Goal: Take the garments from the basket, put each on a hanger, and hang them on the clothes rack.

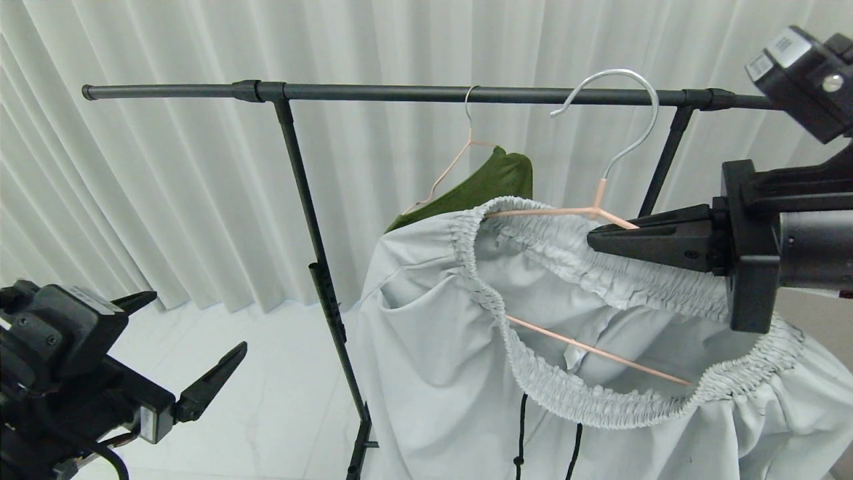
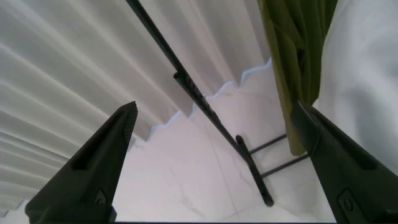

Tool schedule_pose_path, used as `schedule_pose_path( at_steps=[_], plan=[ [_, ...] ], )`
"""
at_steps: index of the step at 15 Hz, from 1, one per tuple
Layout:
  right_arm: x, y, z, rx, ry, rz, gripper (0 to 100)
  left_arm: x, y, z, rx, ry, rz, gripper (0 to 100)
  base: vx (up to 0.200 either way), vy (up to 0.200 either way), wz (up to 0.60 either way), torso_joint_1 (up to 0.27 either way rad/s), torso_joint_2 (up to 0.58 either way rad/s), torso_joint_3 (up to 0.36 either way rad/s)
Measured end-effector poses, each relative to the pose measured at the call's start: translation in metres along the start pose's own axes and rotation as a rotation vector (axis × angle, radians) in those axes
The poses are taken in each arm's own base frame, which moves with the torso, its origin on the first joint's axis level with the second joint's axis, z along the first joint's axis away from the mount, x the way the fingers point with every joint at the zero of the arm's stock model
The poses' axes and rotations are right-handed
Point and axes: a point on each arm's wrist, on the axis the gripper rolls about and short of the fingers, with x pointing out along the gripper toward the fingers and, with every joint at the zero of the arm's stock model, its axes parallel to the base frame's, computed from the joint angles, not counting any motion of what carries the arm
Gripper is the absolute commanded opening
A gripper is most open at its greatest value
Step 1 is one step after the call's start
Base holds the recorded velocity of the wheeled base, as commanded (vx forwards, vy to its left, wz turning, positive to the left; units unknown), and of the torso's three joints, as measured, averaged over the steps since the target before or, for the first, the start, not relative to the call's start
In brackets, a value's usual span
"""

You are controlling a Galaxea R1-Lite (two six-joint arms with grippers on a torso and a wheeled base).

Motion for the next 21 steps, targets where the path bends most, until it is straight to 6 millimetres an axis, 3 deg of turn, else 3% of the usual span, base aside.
schedule_pose_path(
  at_steps=[4,13,21],
  plan=[
    [-0.009,-0.009,-0.012,0.04,0.081,-0.099,0,-0.006,0.003,0.003,-0.029,-0.022,0.023,100,0.0,0.0,0.0,0.0,0.0,0.0],
    [-0.079,-0.016,-0.043,0.163,0.192,-0.344,0,-0.006,-0.002,-0.005,-0.03,0.015,0.005,100,0.0,0.0,0.0,0.0,0.0,0.0],
    [-0.102,-0.032,-0.041,0.235,0.102,-0.547,0,-0.005,0.002,-0.006,-0.028,0.024,0.021,100,0.025,0.0,0.0,0.0,0.0,0.0]
  ],
)
